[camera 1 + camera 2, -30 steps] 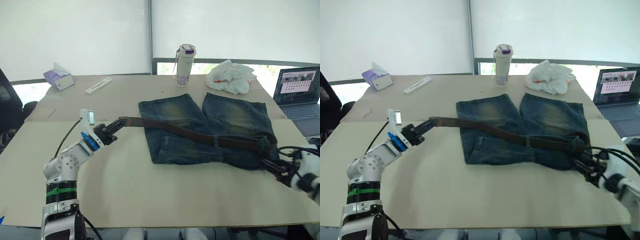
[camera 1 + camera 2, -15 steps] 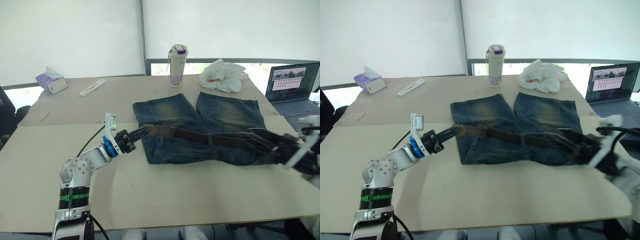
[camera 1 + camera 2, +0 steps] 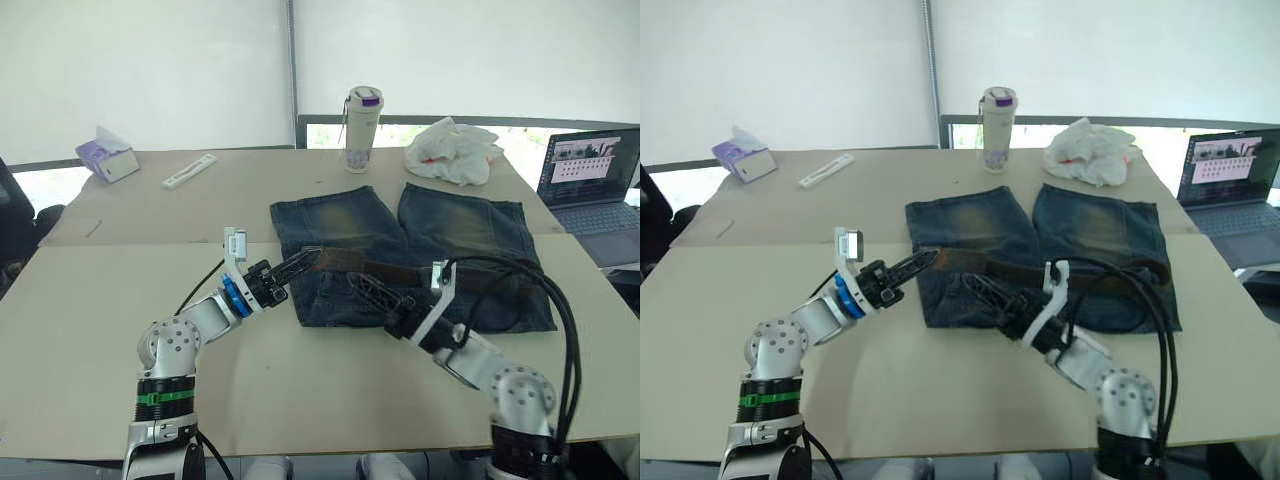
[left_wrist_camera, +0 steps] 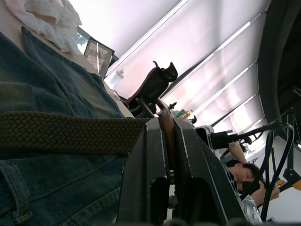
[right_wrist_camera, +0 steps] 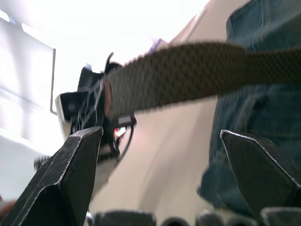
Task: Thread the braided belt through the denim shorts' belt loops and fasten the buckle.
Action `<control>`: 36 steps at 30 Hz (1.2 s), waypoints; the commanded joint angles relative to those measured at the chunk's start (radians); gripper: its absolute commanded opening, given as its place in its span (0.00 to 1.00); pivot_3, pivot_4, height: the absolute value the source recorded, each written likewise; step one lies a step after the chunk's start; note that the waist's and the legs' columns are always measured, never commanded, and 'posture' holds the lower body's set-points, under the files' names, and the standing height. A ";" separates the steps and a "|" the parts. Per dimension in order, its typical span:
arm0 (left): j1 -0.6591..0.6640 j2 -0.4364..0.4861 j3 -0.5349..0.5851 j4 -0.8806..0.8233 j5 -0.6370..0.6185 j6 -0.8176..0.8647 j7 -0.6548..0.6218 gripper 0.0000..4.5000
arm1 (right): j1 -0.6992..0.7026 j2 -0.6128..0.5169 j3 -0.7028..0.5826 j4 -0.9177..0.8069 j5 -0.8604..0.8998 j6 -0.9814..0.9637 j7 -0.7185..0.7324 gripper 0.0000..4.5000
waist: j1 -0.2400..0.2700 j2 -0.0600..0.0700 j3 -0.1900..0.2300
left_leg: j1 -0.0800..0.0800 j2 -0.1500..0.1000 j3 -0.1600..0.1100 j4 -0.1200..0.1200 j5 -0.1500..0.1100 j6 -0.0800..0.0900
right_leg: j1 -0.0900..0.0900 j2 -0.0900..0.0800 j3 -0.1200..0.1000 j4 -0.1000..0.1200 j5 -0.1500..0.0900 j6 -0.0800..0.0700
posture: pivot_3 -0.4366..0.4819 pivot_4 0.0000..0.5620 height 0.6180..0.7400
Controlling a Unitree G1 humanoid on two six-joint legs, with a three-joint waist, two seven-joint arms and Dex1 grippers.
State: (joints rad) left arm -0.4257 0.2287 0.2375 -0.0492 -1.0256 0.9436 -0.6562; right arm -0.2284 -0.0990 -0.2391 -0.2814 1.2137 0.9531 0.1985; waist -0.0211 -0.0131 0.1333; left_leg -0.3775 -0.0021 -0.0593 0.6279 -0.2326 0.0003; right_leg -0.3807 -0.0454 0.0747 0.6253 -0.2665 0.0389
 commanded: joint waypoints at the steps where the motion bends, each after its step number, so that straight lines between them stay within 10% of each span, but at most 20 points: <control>1: 0.001 0.005 0.002 -0.039 -0.031 0.002 -0.001 0.00 | -0.027 0.041 0.006 -0.010 0.051 -0.038 -0.023 0.99 | -0.001 0.000 0.000 | -0.001 0.000 0.000 0.000 0.000 0.000 | -0.001 0.000 0.000 0.001 0.000 0.000 | 0.48 0.27 1.00; 4: 0.004 0.006 0.001 -0.040 -0.031 0.001 -0.001 0.00 | -0.044 0.071 -0.002 -0.001 0.067 -0.067 -0.037 0.99 | -0.001 0.000 0.000 | -0.003 0.000 0.001 0.000 0.000 0.000 | -0.005 0.001 0.000 0.002 0.000 -0.001 | 0.48 0.27 1.00; 17: 0.007 0.012 0.000 -0.024 -0.004 -0.029 0.005 0.00 | -0.042 0.060 0.001 -0.005 0.067 -0.085 -0.030 0.04 | -0.009 0.001 0.000 | -0.003 0.000 0.003 0.000 0.000 0.000 | -0.005 0.001 -0.001 0.002 0.000 -0.001 | 0.48 0.27 1.00; 20: 0.003 0.016 0.004 -0.012 0.010 -0.041 0.008 0.00 | -0.038 0.053 0.004 -0.006 0.058 -0.093 -0.032 0.01 | -0.013 0.001 0.000 | -0.003 0.000 0.003 0.000 0.000 0.000 | -0.005 0.001 -0.001 0.002 0.000 -0.001 | 0.48 0.27 1.00; 30: 0.036 0.161 -0.063 0.060 0.223 -0.179 -0.074 0.99 | -0.074 -0.029 0.096 0.050 -0.212 -0.146 -0.101 0.00 | -0.024 0.001 -0.001 | -0.002 0.000 0.005 -0.001 0.000 0.000 | -0.006 0.002 -0.001 0.002 0.000 -0.001 | 0.48 0.27 1.00; 36: 0.052 0.267 -0.073 0.149 0.340 -0.293 -0.165 0.99 | -0.072 -0.049 0.123 0.076 -0.302 -0.101 -0.154 0.00 | -0.020 0.002 -0.001 | -0.003 0.001 0.005 -0.002 0.000 0.000 | -0.007 0.003 -0.001 0.003 0.000 -0.003 | 0.48 0.27 1.00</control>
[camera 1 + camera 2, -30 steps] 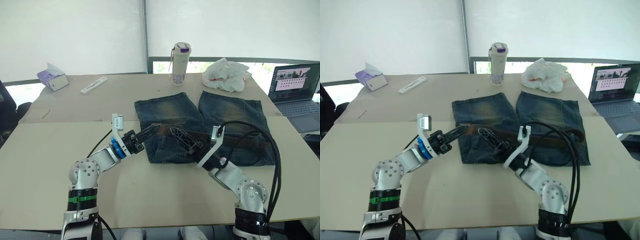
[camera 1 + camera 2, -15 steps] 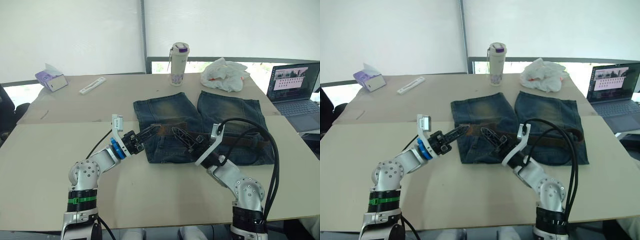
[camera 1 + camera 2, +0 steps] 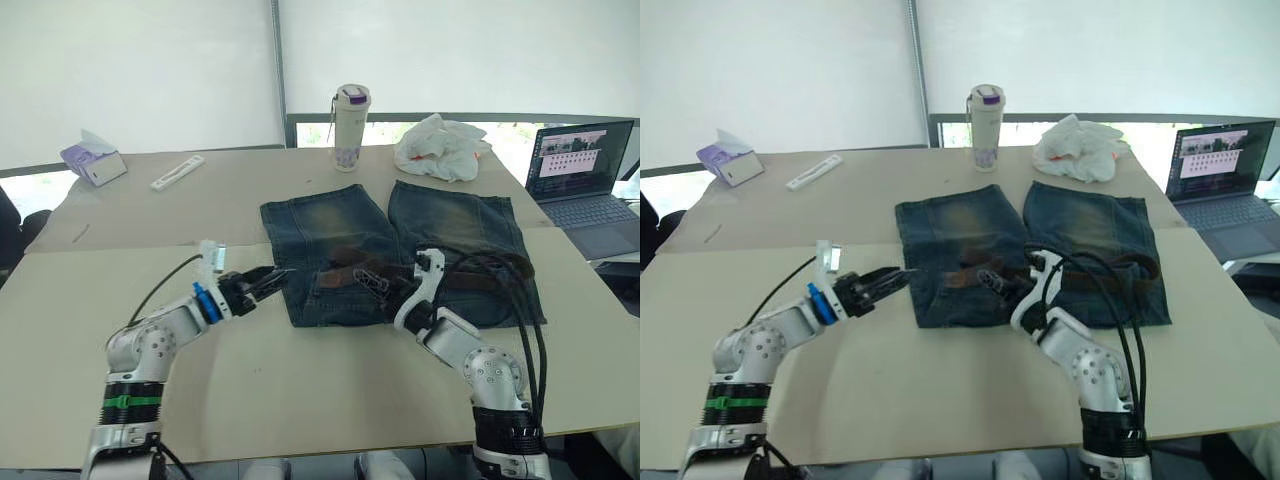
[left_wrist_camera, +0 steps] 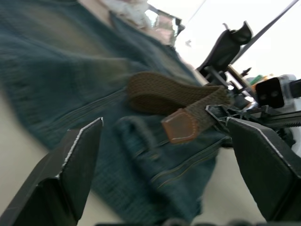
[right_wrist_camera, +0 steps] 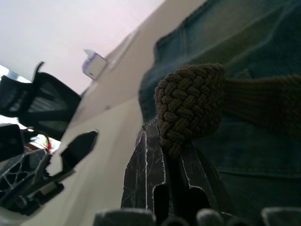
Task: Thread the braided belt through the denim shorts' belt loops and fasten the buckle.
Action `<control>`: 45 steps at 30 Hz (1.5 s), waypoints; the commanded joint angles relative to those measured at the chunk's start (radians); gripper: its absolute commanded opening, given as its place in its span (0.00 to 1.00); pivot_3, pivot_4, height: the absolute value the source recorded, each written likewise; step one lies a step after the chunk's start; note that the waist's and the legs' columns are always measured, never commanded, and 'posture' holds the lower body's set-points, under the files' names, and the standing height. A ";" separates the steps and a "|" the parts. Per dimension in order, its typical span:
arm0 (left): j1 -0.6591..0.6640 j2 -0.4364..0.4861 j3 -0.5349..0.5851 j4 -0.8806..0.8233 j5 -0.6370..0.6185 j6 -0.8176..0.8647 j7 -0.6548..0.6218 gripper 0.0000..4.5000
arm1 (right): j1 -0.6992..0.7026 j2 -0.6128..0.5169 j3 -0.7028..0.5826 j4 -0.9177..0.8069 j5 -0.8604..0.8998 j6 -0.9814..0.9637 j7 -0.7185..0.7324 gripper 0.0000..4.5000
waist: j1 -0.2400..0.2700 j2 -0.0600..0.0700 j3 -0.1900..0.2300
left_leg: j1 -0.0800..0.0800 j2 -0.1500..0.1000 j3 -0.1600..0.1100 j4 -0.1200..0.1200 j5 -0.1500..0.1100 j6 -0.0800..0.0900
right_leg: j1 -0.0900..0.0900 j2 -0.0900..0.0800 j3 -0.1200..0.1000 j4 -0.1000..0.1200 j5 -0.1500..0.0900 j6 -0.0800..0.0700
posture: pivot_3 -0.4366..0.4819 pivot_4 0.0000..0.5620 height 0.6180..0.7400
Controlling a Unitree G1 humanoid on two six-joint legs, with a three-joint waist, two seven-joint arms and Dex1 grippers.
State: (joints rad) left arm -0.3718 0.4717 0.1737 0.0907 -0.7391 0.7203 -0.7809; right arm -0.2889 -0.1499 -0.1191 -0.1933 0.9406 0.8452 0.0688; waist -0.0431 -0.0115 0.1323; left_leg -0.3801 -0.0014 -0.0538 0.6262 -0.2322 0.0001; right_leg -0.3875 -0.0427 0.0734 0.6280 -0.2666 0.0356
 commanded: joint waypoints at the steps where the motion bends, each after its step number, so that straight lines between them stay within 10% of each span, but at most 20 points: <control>1: -0.001 0.032 -0.017 0.020 0.077 -0.093 -0.051 0.99 | -0.014 -0.002 0.006 -0.010 -0.041 0.014 -0.026 0.00 | 0.004 0.000 0.000 | 0.000 0.000 0.000 0.000 0.000 0.000 | 0.000 -0.001 0.000 0.000 0.000 0.000 | 0.48 0.27 1.00; 45: 0.026 -0.147 0.033 0.006 0.034 -0.053 0.034 0.99 | -0.203 0.284 0.011 0.244 -0.025 0.075 -0.050 0.00 | -0.012 0.000 0.000 | 0.001 0.004 -0.004 0.000 0.000 0.000 | 0.000 -0.001 0.000 0.002 0.001 -0.001 | 0.48 0.27 1.00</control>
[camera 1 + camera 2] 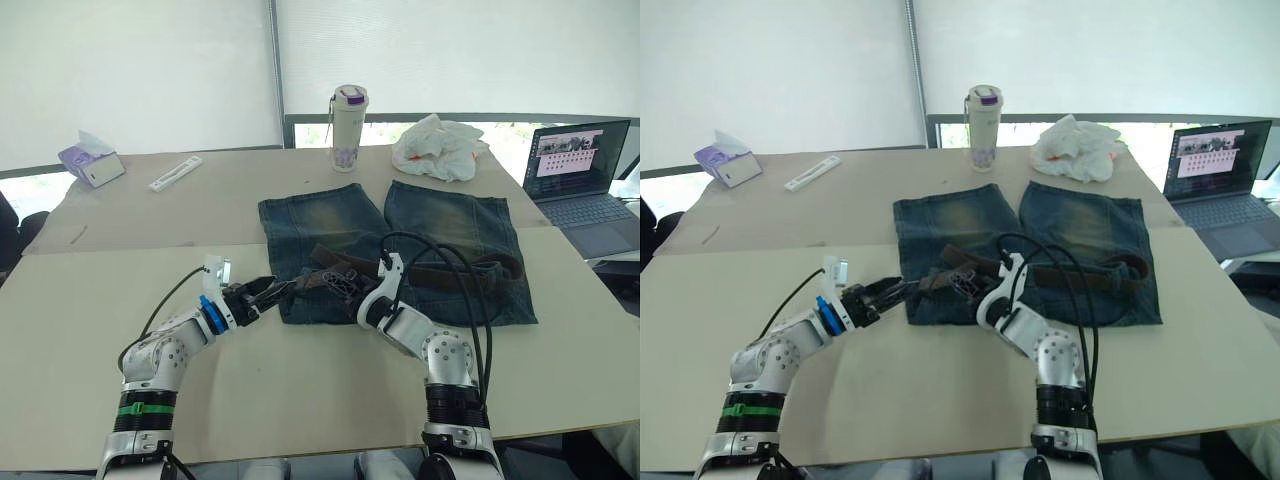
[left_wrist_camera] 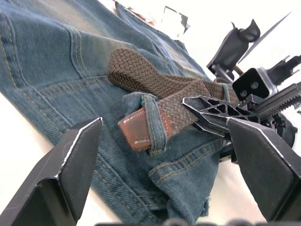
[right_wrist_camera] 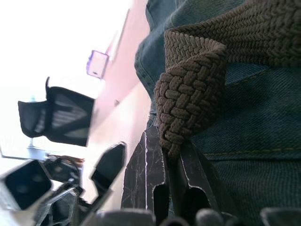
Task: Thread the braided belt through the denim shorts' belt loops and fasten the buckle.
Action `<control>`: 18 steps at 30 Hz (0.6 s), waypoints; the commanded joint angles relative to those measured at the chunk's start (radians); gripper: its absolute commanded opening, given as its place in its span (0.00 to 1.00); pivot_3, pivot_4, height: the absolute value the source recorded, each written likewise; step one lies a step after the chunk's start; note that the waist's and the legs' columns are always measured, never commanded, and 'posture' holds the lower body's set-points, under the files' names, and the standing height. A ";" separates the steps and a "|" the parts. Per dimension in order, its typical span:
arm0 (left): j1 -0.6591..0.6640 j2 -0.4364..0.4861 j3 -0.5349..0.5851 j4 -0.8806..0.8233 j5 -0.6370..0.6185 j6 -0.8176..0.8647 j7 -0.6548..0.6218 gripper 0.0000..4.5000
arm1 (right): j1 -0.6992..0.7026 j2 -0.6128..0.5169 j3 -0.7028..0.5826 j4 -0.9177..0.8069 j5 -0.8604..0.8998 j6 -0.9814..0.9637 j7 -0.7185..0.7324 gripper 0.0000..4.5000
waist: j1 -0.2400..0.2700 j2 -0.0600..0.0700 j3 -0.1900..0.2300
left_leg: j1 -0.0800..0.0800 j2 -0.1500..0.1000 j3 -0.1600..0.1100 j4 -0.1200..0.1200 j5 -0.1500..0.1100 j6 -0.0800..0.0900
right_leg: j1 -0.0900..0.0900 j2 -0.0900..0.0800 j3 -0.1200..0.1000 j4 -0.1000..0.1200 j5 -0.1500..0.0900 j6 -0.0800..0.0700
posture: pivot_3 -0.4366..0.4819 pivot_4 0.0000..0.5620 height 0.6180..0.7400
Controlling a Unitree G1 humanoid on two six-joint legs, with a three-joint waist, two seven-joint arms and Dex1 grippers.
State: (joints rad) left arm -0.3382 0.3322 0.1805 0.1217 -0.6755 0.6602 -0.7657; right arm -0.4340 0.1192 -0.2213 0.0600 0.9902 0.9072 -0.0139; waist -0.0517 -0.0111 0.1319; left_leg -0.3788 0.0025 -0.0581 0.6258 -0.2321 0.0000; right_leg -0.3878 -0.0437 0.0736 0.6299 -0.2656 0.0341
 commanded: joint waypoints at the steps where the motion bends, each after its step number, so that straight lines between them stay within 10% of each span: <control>1: -0.007 -0.009 0.029 -0.023 -0.030 0.009 0.020 0.99 | -0.061 -0.018 0.177 -0.005 -0.137 0.013 0.048 0.00 | -0.012 0.000 0.000 | 0.000 0.000 0.000 0.000 0.000 0.000 | 0.000 0.000 0.000 0.000 0.000 0.000 | 0.48 0.27 1.00; 18: 0.030 0.000 0.032 -0.031 -0.031 0.008 0.015 0.99 | -0.187 0.049 0.136 0.068 -0.154 0.188 -0.122 0.00 | -0.006 0.000 -0.001 | 0.001 -0.001 0.000 -0.001 0.000 0.000 | 0.000 -0.002 -0.001 0.000 0.001 -0.001 | 0.48 0.27 1.00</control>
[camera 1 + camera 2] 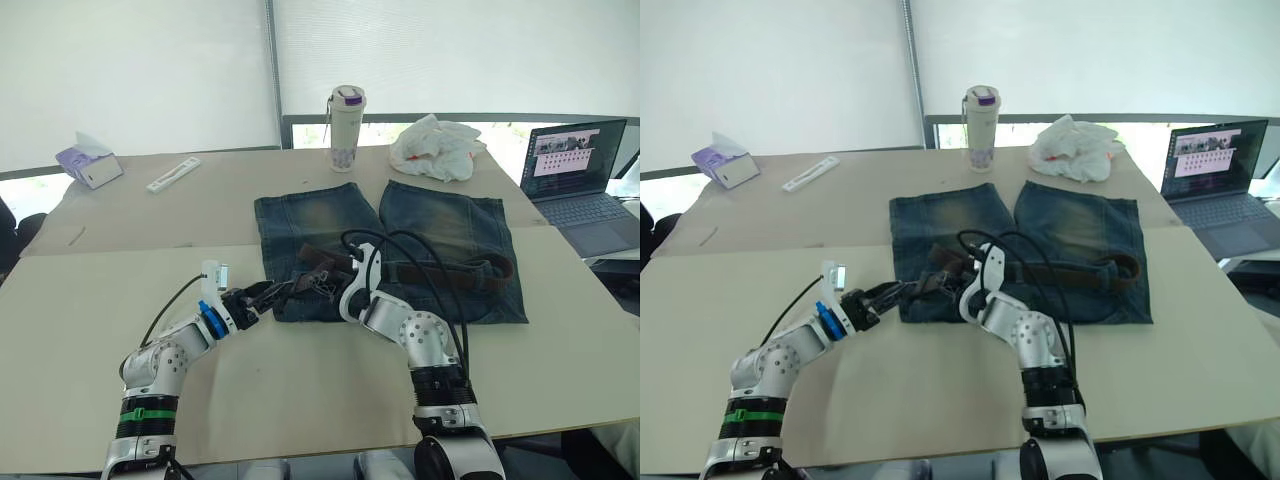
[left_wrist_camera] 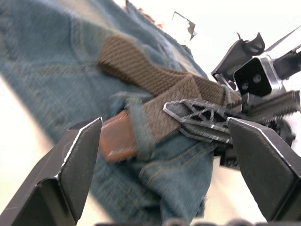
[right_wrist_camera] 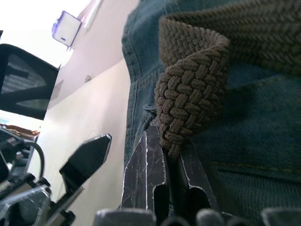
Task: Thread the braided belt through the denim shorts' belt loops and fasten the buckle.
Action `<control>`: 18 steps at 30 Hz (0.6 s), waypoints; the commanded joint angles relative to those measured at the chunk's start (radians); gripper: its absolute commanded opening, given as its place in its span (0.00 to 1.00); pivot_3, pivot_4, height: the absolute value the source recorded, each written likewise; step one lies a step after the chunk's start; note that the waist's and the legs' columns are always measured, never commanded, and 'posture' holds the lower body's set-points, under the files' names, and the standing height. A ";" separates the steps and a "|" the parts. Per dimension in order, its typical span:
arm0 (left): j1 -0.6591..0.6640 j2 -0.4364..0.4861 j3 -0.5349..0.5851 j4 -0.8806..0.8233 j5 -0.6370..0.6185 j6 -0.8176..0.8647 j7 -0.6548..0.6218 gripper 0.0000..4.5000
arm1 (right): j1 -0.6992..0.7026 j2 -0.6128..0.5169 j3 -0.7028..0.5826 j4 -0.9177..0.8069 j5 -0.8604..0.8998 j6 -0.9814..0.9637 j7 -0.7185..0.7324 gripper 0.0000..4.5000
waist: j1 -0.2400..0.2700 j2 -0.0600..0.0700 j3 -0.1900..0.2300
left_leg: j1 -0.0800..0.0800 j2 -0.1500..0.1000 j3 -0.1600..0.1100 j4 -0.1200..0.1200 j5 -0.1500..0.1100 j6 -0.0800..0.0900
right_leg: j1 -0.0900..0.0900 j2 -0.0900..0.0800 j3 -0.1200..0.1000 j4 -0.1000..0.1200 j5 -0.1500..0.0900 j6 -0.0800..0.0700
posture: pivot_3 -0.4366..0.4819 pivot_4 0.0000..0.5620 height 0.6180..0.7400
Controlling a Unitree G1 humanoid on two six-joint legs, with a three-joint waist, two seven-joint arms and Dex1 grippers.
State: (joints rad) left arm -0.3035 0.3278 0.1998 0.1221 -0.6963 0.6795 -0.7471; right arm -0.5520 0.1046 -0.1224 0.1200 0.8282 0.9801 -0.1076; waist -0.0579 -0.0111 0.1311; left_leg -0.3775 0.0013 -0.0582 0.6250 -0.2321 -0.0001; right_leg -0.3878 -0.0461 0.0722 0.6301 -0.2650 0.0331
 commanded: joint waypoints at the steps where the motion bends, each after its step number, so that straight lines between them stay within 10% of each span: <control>1: -0.003 0.005 0.016 -0.030 -0.011 -0.012 -0.003 0.99 | -0.070 0.055 0.051 0.008 0.002 0.132 -0.021 0.00 | 0.000 0.000 0.000 | 0.000 0.000 0.000 0.000 0.000 0.000 | 0.000 0.000 0.000 0.000 0.000 0.000 | 0.48 0.27 1.00; 18: -0.015 -0.039 0.085 0.003 -0.096 0.070 0.049 0.99 | -0.096 0.141 -0.115 0.162 0.276 -0.020 0.006 0.00 | -0.010 -0.001 -0.004 | 0.000 0.001 0.001 0.000 0.000 0.000 | 0.000 0.002 0.000 0.000 0.000 0.000 | 0.48 0.27 1.00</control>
State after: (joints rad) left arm -0.3052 0.2944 0.2800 0.1641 -0.7537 0.7276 -0.6958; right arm -0.5911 0.1032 -0.2681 0.2755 1.0868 0.9608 -0.1106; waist -0.0682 -0.0122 0.1275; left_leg -0.3774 0.0023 -0.0573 0.6248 -0.2321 0.0000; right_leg -0.3876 -0.0440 0.0718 0.6298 -0.2651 0.0331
